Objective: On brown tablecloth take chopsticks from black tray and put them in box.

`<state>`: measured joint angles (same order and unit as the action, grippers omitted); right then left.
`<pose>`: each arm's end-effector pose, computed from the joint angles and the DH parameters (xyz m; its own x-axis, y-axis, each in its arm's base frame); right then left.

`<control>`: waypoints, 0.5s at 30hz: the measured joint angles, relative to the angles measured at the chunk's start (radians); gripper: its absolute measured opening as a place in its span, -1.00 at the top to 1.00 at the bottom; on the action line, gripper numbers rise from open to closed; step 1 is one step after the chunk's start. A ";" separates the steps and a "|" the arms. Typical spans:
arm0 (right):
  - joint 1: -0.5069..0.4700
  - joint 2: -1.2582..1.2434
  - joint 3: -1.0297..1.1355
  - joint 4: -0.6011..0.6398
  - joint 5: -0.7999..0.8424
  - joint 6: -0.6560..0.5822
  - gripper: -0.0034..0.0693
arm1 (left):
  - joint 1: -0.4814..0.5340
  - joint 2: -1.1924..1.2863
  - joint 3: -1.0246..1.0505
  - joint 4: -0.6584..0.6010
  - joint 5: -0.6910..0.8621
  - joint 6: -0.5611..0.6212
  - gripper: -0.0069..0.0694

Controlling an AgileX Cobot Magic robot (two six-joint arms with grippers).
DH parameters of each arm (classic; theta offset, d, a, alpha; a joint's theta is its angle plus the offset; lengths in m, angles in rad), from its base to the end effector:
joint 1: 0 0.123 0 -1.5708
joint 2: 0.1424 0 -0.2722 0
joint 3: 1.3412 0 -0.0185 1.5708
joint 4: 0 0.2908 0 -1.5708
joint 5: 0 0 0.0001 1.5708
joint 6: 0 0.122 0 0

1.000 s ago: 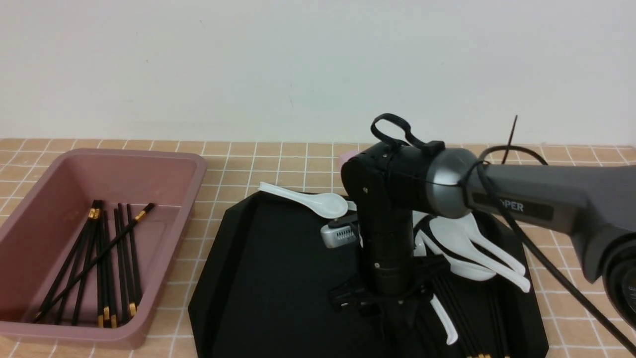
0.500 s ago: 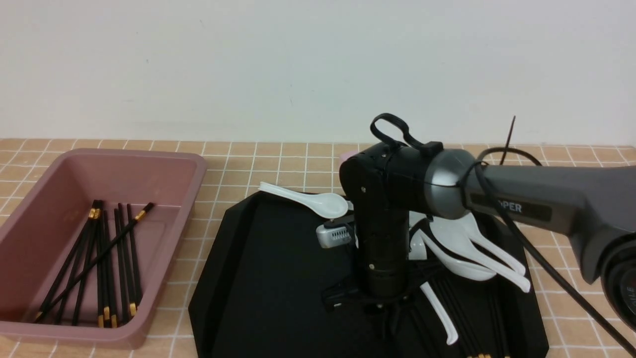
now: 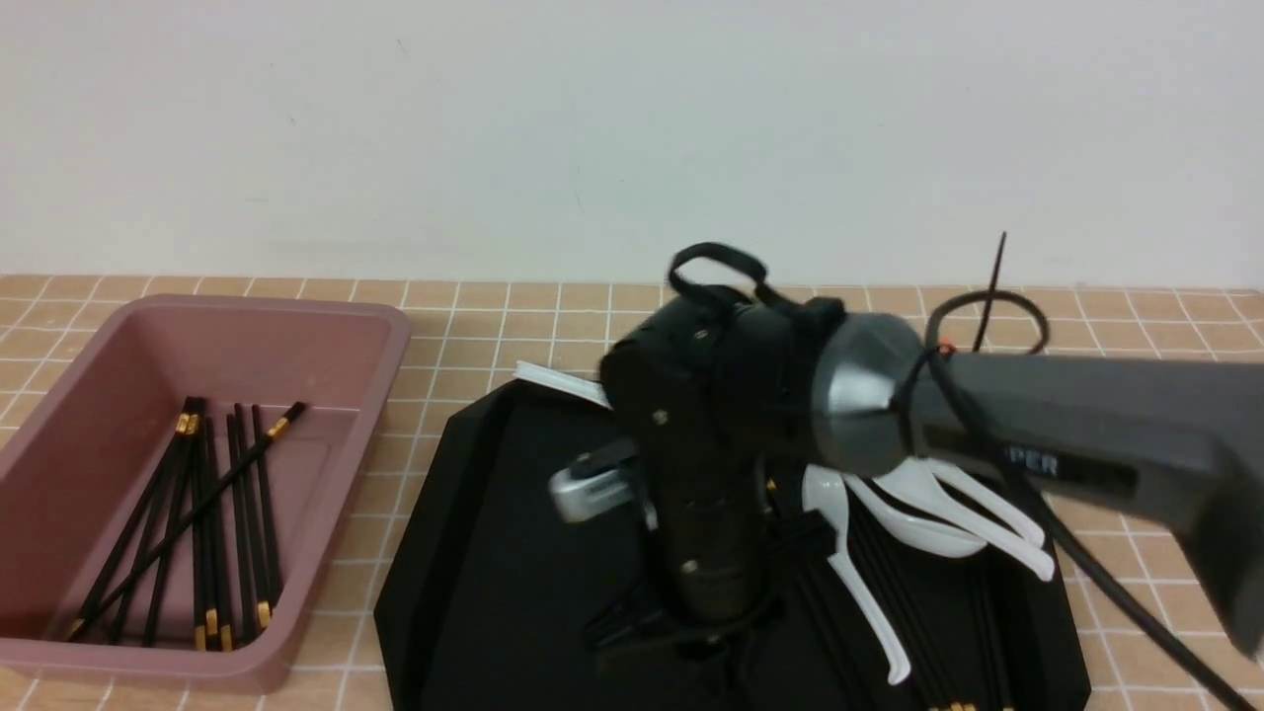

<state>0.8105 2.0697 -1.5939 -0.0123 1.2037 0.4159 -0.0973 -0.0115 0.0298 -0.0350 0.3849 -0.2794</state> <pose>0.3017 0.3152 0.1261 -0.9213 -0.3884 0.0151 -0.3887 0.9212 -0.0191 0.1341 -0.0147 0.1590 -0.3278 -0.2762 -0.9035 0.0095 0.9553 -0.2955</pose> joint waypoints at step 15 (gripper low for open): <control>0.068 0.019 -0.434 0.179 -0.292 0.000 0.60 | 0.000 0.000 0.000 0.000 0.000 0.000 0.19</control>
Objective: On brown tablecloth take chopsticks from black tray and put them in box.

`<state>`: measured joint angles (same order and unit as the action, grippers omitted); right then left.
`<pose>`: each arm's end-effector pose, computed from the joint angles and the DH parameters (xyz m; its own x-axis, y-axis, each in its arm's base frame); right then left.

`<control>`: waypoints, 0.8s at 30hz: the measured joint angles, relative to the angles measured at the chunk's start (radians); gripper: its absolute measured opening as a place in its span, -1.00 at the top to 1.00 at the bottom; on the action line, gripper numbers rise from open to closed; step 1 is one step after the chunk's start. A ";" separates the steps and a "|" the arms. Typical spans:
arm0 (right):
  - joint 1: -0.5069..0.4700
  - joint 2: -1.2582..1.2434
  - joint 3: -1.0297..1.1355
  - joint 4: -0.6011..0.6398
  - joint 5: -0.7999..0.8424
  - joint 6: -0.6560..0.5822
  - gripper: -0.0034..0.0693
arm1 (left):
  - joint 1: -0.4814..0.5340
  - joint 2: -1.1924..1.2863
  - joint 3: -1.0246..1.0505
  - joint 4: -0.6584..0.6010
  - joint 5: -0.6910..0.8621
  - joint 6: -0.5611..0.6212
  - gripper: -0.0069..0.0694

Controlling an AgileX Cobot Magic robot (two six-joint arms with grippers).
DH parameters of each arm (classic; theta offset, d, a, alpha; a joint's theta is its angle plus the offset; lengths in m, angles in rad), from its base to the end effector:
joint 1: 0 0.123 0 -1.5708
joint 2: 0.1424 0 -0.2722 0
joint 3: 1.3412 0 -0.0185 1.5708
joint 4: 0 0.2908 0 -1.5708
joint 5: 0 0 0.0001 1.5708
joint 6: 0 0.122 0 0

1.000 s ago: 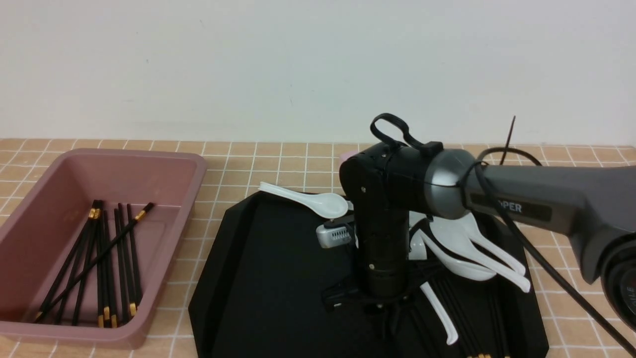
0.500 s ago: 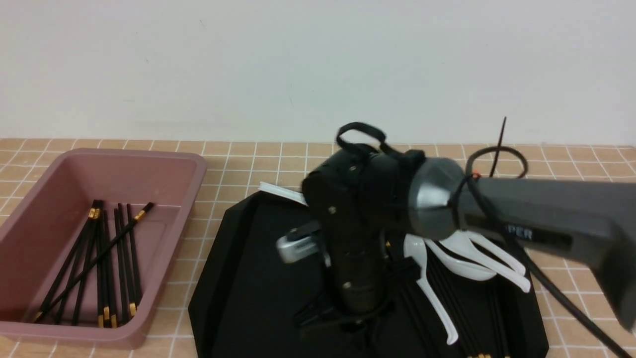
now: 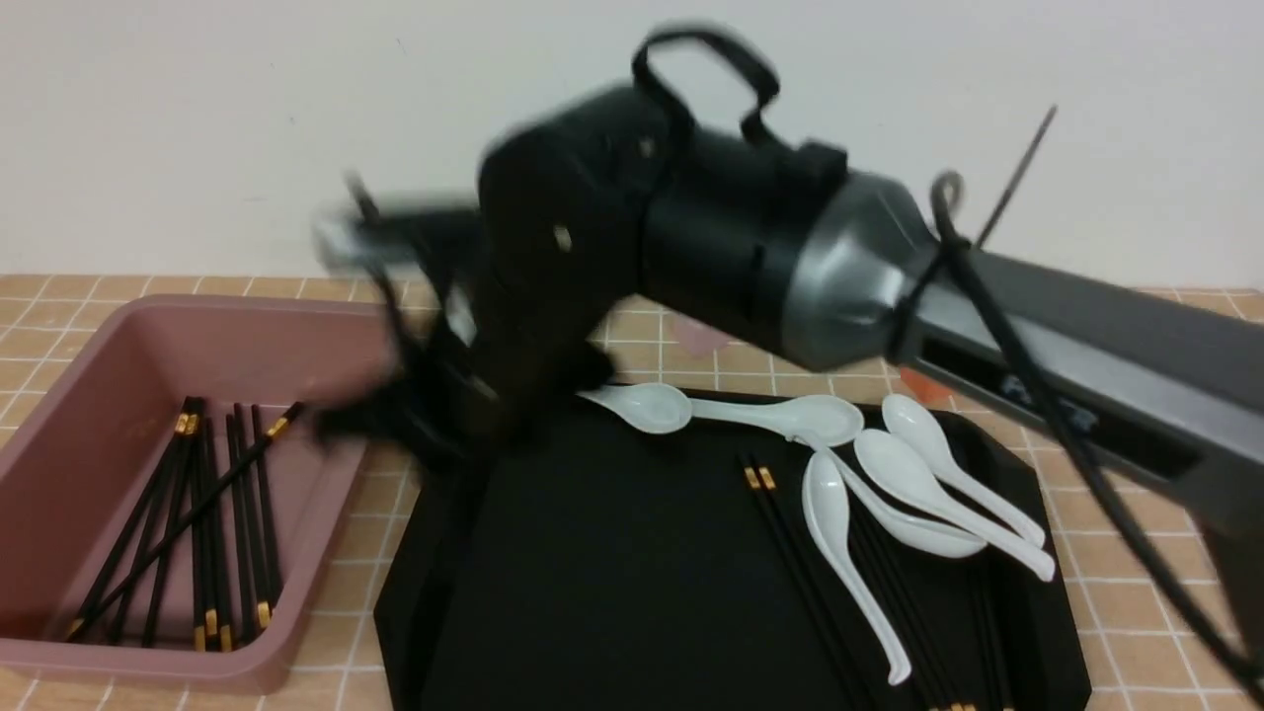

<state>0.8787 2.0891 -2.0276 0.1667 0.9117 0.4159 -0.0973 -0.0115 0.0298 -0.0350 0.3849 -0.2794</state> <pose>0.3287 0.4216 0.2707 -0.8317 -0.2334 -0.5038 -0.4656 0.7875 0.4038 0.1341 -0.0147 0.1590 -0.3278 -0.2762 -0.9035 0.0095 0.9553 -0.2955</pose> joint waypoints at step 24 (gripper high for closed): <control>0.000 0.291 -0.093 0.404 -0.368 -0.263 -0.23 | 0.000 0.000 0.000 0.000 0.000 0.000 0.19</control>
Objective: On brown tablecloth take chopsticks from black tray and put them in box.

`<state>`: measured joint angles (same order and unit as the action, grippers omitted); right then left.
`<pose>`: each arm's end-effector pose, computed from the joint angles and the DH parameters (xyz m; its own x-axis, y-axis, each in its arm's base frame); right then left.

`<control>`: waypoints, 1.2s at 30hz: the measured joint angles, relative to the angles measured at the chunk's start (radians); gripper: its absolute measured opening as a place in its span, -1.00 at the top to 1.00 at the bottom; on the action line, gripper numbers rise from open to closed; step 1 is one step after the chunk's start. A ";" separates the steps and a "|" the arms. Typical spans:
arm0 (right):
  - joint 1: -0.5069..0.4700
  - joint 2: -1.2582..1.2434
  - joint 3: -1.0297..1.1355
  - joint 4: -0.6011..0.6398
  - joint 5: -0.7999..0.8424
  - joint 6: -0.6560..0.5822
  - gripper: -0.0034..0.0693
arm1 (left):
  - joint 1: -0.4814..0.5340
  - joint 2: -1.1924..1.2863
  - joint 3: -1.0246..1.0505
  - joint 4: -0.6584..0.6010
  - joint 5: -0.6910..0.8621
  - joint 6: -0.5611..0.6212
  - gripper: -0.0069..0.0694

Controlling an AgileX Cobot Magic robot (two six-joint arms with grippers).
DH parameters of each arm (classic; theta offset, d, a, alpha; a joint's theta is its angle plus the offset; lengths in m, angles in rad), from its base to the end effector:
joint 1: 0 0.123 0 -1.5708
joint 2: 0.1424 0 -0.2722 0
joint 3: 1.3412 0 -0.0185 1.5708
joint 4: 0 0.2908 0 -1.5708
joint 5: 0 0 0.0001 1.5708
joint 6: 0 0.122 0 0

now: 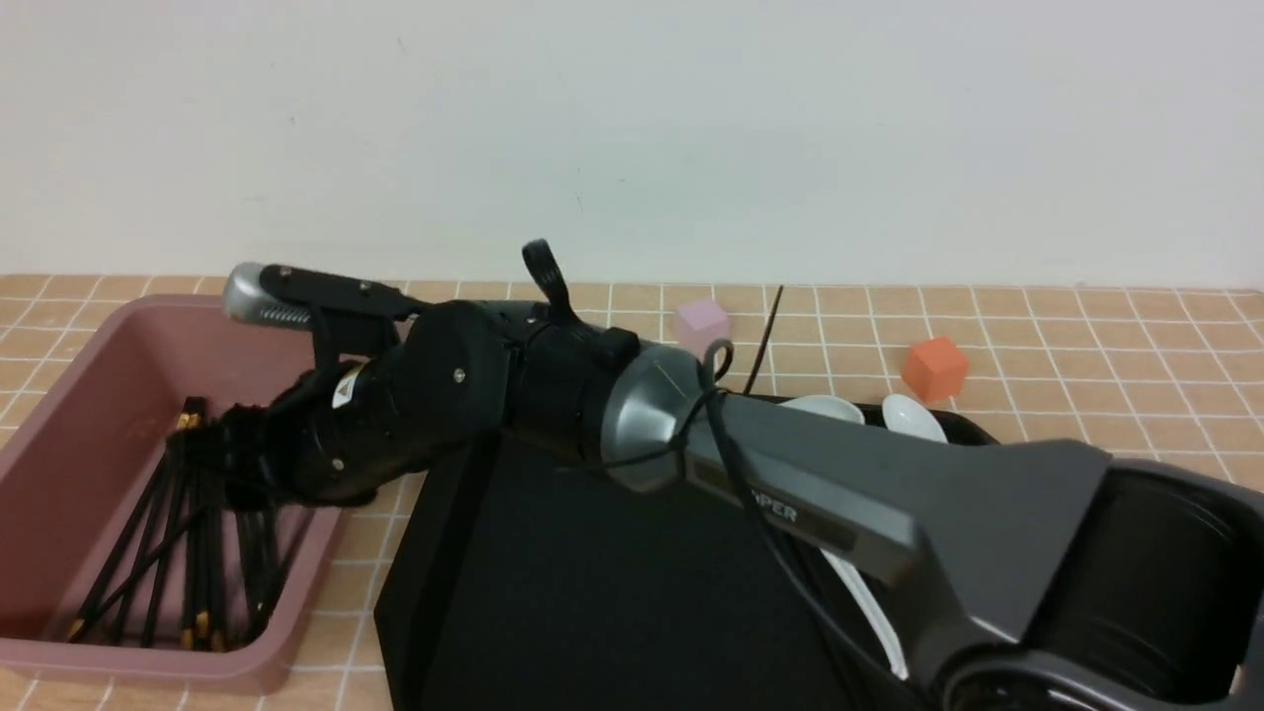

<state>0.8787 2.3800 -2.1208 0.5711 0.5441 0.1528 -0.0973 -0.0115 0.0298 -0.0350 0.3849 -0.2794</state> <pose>0.3598 0.4876 0.1792 -0.8409 -0.0976 -0.5323 -0.4661 0.6303 0.6208 0.1341 -0.0147 0.1590 -0.3278 -0.2762 -0.9035 0.0095 0.9553 -0.2955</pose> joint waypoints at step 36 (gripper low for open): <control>-0.030 -1.556 1.013 -0.669 0.261 -0.038 0.93 | 0.000 0.000 0.000 0.000 0.000 0.000 0.19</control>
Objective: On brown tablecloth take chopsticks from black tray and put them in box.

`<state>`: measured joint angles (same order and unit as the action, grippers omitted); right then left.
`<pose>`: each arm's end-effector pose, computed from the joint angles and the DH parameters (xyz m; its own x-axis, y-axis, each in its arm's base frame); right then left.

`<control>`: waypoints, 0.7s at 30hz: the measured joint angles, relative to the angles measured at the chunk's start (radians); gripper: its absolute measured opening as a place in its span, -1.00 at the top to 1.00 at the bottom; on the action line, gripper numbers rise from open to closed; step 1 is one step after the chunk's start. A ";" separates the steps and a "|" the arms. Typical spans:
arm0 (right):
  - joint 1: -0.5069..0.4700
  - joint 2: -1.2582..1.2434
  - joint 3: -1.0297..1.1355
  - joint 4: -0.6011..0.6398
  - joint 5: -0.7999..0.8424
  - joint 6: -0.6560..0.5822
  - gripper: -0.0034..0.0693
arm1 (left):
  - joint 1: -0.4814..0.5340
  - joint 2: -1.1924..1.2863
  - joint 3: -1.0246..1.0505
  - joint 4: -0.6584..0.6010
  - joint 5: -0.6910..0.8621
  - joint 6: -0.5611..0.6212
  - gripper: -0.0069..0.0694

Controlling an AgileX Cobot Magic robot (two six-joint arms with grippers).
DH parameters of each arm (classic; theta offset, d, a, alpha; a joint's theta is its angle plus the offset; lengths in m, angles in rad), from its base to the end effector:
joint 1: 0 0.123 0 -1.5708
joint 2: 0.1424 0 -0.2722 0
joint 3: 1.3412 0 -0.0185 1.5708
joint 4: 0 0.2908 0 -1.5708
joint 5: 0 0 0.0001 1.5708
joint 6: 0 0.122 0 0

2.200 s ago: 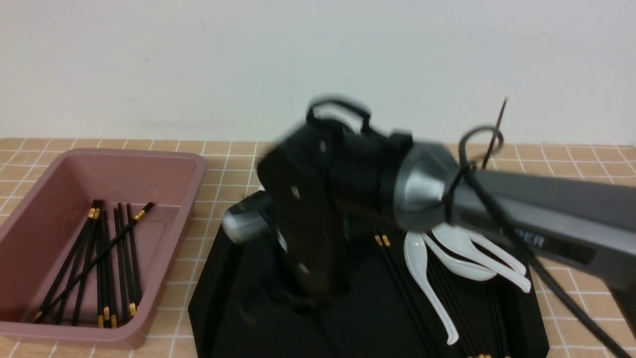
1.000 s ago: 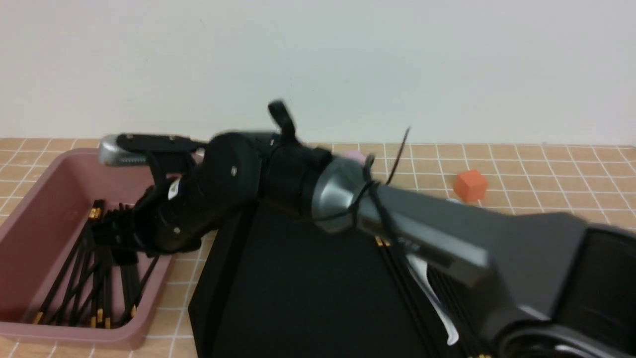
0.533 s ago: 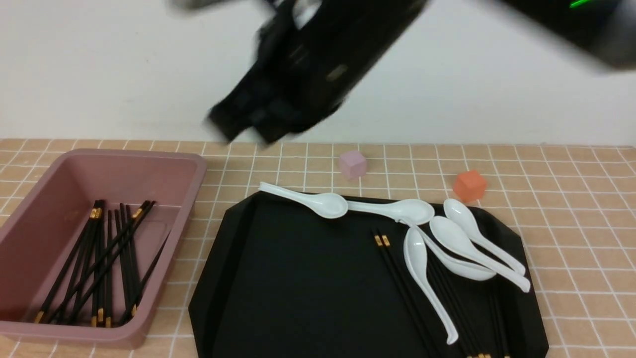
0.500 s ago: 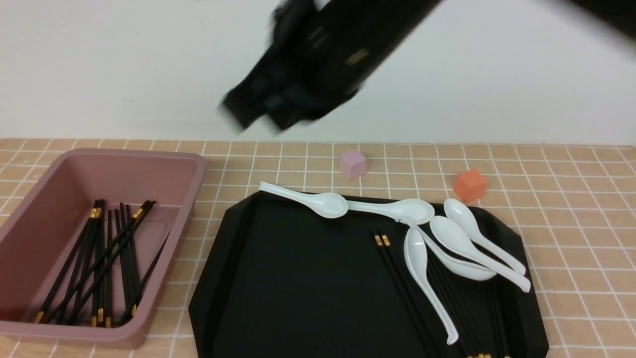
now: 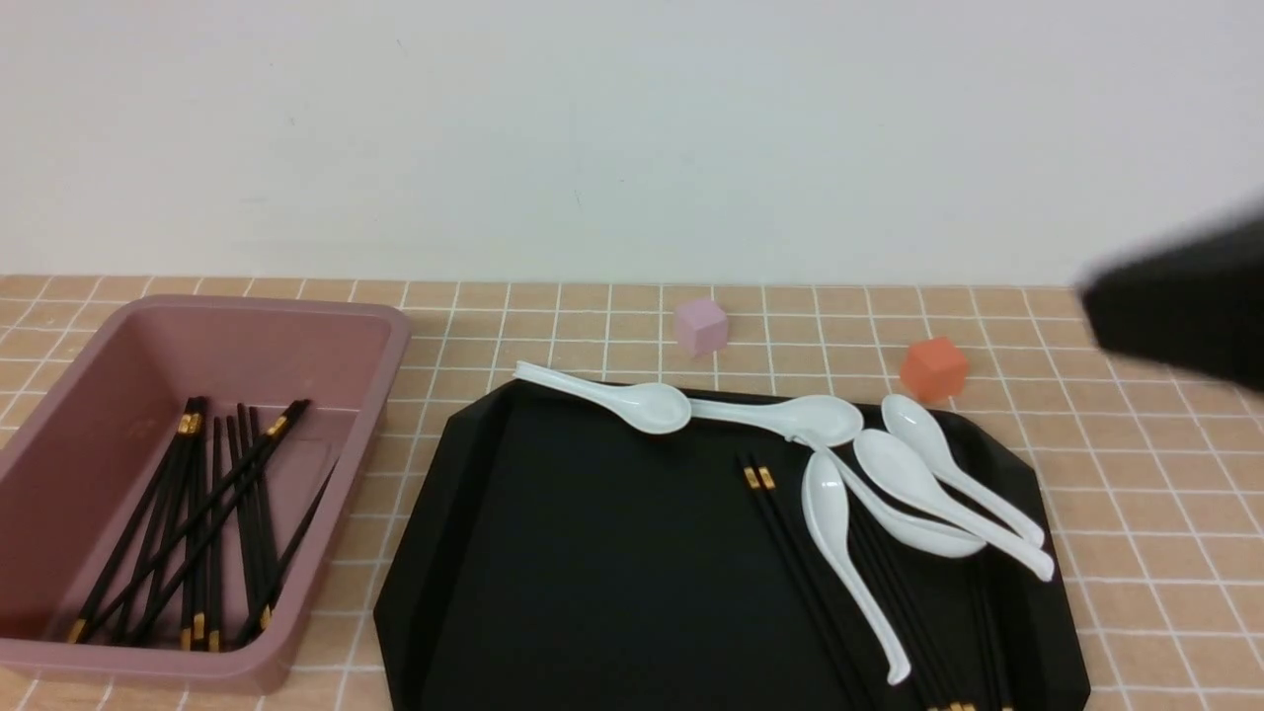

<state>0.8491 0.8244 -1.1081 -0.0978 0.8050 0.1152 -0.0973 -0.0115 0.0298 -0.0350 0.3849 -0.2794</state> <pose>0.1519 0.1596 0.4187 -0.3095 -0.2803 -0.9086 -0.6927 0.7211 0.0135 0.1341 -0.0147 0.1590 -0.3278 -0.2762 -0.9035 0.0095 0.9553 -0.2955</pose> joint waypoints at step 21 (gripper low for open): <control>0.000 -0.313 0.765 -0.011 -0.695 0.076 0.90 | 0.000 0.000 0.000 0.000 0.000 0.000 0.19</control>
<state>0.8491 0.5114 -0.3434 -0.1087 0.1098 0.1917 -0.0973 -0.0115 0.0298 -0.0350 0.3849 -0.2794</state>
